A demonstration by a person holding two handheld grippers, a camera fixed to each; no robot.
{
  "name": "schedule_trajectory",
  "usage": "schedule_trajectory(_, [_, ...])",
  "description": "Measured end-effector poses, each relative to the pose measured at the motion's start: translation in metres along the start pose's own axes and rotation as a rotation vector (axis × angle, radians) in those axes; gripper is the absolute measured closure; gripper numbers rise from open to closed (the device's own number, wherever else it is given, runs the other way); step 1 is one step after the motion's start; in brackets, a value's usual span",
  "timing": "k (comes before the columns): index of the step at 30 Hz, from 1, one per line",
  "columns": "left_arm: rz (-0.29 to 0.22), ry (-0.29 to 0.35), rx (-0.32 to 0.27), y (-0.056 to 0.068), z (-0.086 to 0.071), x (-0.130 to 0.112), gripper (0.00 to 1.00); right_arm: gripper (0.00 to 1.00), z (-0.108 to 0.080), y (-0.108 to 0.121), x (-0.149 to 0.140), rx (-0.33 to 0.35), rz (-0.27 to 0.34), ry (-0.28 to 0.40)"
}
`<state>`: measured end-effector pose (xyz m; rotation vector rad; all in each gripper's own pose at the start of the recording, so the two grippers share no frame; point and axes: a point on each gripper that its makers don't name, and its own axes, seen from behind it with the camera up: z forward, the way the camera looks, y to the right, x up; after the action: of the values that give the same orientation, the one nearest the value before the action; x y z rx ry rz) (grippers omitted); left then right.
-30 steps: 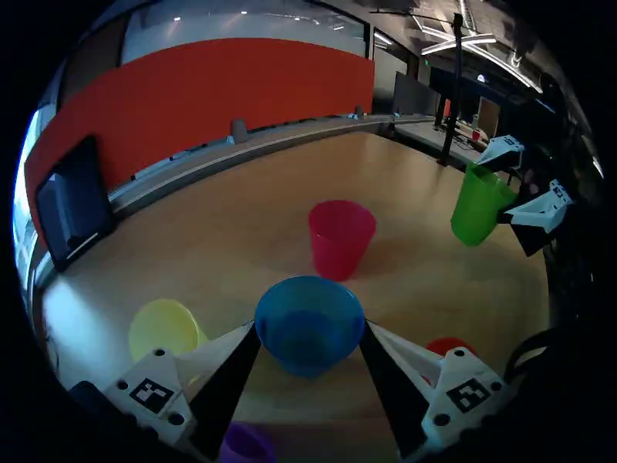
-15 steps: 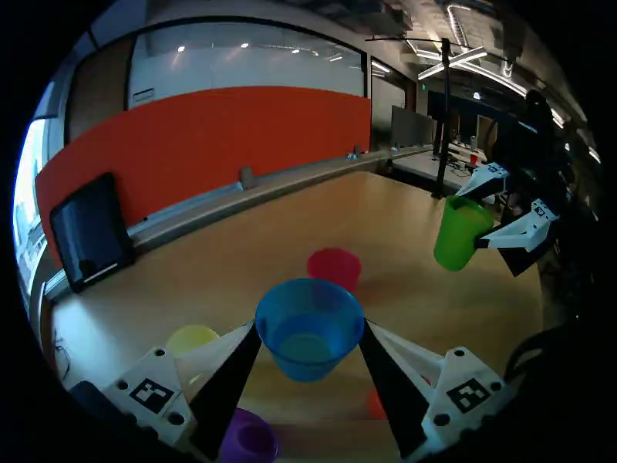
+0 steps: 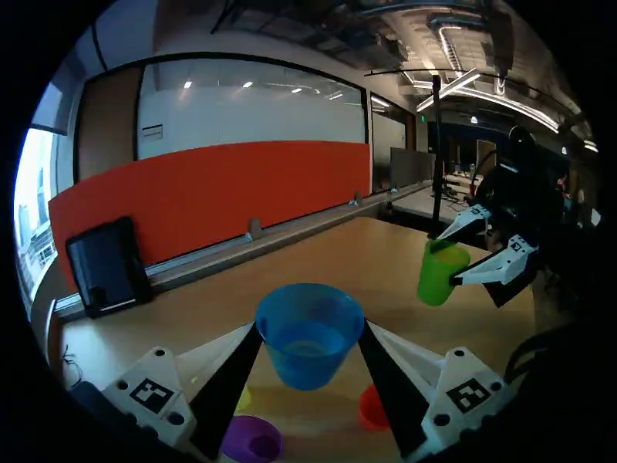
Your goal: Pour water
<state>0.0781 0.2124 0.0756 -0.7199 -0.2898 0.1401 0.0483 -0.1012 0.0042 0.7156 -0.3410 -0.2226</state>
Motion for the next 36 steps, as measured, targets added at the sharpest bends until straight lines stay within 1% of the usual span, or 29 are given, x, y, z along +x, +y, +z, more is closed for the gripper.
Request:
schedule_trajectory(9, [0.004, 0.1, 0.008, -0.003, -0.023, 0.035, 0.13, 0.07, 0.002, -0.004, 0.01, 0.004, 0.001, 0.033])
schedule_trajectory(18, [-0.007, 0.195, 0.016, -0.006, -0.046, 0.066, 0.13, 0.07, 0.005, -0.006, 0.017, 0.001, -0.003, 0.055])
schedule_trajectory(27, [-0.004, 0.251, 0.009, -0.005, -0.064, 0.088, 0.13, 0.07, 0.008, -0.012, 0.028, 0.006, -0.001, 0.089])
schedule_trajectory(30, [-0.003, 0.261, 0.002, -0.003, -0.069, 0.092, 0.13, 0.07, 0.008, -0.014, 0.029, 0.009, -0.002, 0.097])
schedule_trajectory(36, [-0.018, 0.284, -0.012, -0.001, -0.075, 0.101, 0.13, 0.07, 0.009, -0.015, 0.032, 0.006, -0.006, 0.109])
